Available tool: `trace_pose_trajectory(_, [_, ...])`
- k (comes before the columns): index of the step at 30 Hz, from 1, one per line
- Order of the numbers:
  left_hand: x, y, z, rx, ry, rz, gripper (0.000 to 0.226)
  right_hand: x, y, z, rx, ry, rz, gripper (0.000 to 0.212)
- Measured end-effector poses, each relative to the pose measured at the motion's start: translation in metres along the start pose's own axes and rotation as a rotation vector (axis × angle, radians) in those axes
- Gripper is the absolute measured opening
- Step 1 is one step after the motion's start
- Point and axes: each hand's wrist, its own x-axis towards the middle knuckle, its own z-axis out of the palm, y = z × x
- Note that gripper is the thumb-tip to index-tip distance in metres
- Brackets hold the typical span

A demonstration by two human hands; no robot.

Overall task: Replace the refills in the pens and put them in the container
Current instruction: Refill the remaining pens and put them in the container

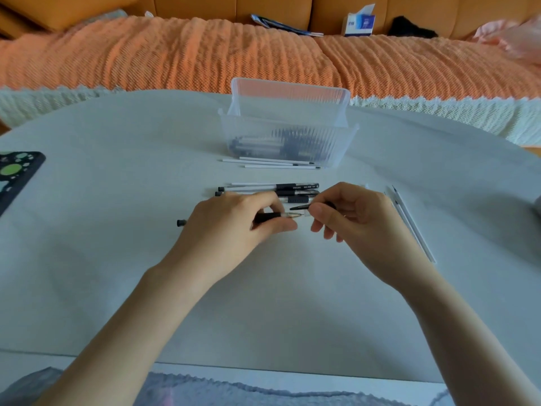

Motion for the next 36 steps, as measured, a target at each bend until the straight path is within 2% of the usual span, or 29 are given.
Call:
trace_pose_trajectory(4, [0.002, -0.010, -0.004, -0.015, -0.026, -0.040, 0.033, 0.000, 0.004, -0.005, -0.167, 0.060, 0.004, 0.009])
trace_pose_trajectory(8, [0.004, -0.017, -0.004, -0.046, -0.040, -0.047, 0.026, -0.001, 0.011, 0.002, -0.327, -0.043, 0.019, 0.006])
trace_pose_trajectory(11, [0.005, -0.016, -0.004, -0.050, -0.040, -0.037, 0.024, -0.003, 0.012, 0.005, -0.382, -0.101, 0.014, 0.011])
trace_pose_trajectory(17, [0.002, -0.009, -0.001, -0.110, -0.001, 0.047, 0.014, 0.001, 0.008, 0.005, -0.273, -0.006, -0.024, 0.019])
trace_pose_trajectory(21, [0.005, -0.011, 0.001, -0.142, 0.006, 0.153, 0.011, 0.000, 0.003, 0.010, -0.187, -0.011, -0.061, 0.005])
trace_pose_trajectory(23, [0.006, -0.012, 0.000, -0.141, 0.011, 0.181, 0.010, 0.000, 0.004, 0.011, -0.185, -0.005, -0.071, 0.010])
trace_pose_trajectory(34, [0.007, -0.013, 0.001, -0.231, -0.039, 0.183, 0.002, 0.000, 0.000, 0.010, -0.208, 0.030, -0.085, 0.010])
trace_pose_trajectory(36, [0.007, -0.014, 0.002, -0.231, -0.044, 0.196, 0.009, 0.000, 0.001, 0.010, -0.196, 0.045, -0.080, 0.011])
